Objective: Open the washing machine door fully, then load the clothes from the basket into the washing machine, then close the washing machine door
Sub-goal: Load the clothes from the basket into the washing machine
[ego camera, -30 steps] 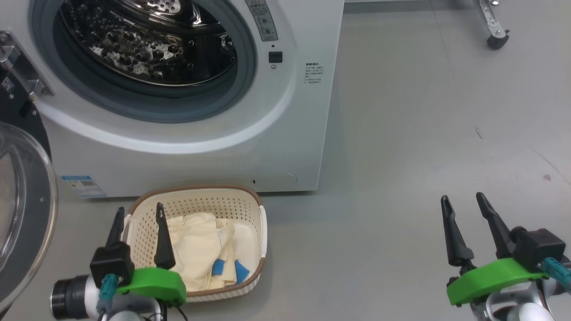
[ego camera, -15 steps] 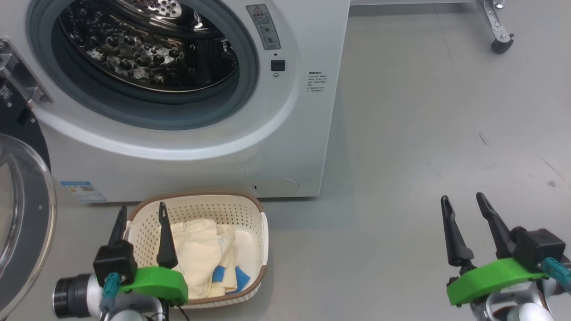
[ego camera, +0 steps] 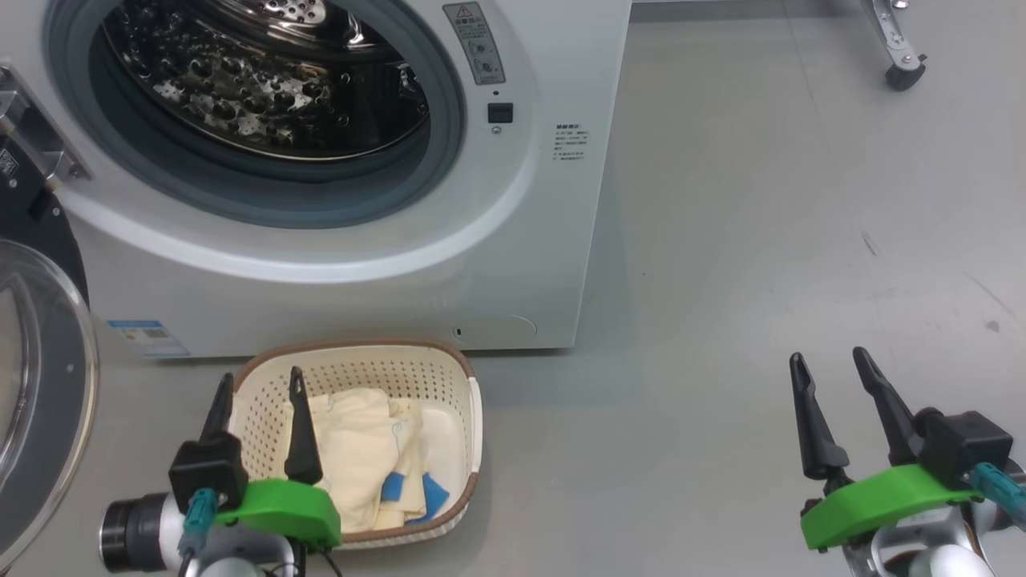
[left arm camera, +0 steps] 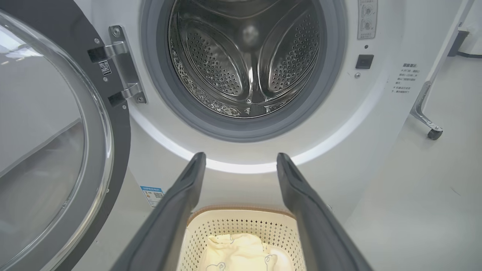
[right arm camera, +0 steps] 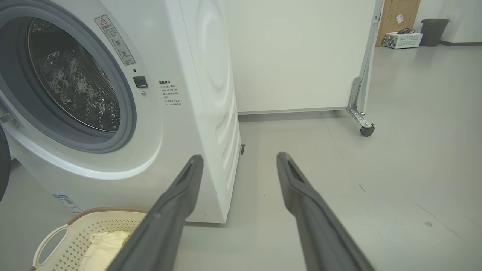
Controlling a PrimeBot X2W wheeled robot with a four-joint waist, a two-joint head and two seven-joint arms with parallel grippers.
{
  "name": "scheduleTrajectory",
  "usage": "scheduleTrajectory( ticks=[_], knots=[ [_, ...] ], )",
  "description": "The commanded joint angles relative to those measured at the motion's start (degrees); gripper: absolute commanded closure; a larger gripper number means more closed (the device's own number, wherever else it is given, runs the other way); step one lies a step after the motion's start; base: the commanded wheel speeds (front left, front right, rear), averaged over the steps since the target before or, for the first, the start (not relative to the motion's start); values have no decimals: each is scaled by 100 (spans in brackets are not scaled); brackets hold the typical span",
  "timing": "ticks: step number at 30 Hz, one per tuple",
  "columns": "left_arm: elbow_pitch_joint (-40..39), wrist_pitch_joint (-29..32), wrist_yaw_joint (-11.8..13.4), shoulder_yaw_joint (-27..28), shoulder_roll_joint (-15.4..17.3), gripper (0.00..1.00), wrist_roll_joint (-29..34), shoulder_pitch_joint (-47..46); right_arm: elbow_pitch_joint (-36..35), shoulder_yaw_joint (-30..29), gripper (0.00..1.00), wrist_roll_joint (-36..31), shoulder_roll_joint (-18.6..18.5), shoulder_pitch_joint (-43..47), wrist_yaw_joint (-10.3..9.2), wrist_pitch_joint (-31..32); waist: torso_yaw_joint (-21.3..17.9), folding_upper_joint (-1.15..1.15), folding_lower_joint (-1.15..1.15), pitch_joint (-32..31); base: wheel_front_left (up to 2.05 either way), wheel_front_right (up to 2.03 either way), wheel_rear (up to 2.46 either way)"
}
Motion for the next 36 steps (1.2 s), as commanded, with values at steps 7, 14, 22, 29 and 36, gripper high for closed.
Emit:
scheduleTrajectory(
  ticks=[7, 14, 22, 29, 36],
  knots=[
    [210, 213, -317, 19, 96, 0, -183, -574, -194, 169, 0, 49, -58, -327, -16, -52, -26, 0, 0, 269, 0, 0, 0],
    [1284, 302, -861, -138, 4, 0, -472, -1131, -153, 275, 0, 63, -58, -570, -16, -131, -134, 0, 0, 731, 0, 0, 0],
    [2789, 297, -1268, -220, -135, 0, -665, -1933, -2, 475, 0, 142, -58, -967, -16, -320, -394, 0, 0, 1364, 0, 0, 0],
    [4017, 473, -1567, -261, -143, 0, -822, -2681, 107, 696, 0, 250, -58, -1344, -16, -461, -631, 0, 0, 2052, 0, 0, 0],
    [4781, 484, -1660, -204, -19, 0, -939, -3251, 124, 850, 0, 327, -58, -1689, -16, -566, -813, 0, 0, 2670, 0, 0, 0]
  ],
)
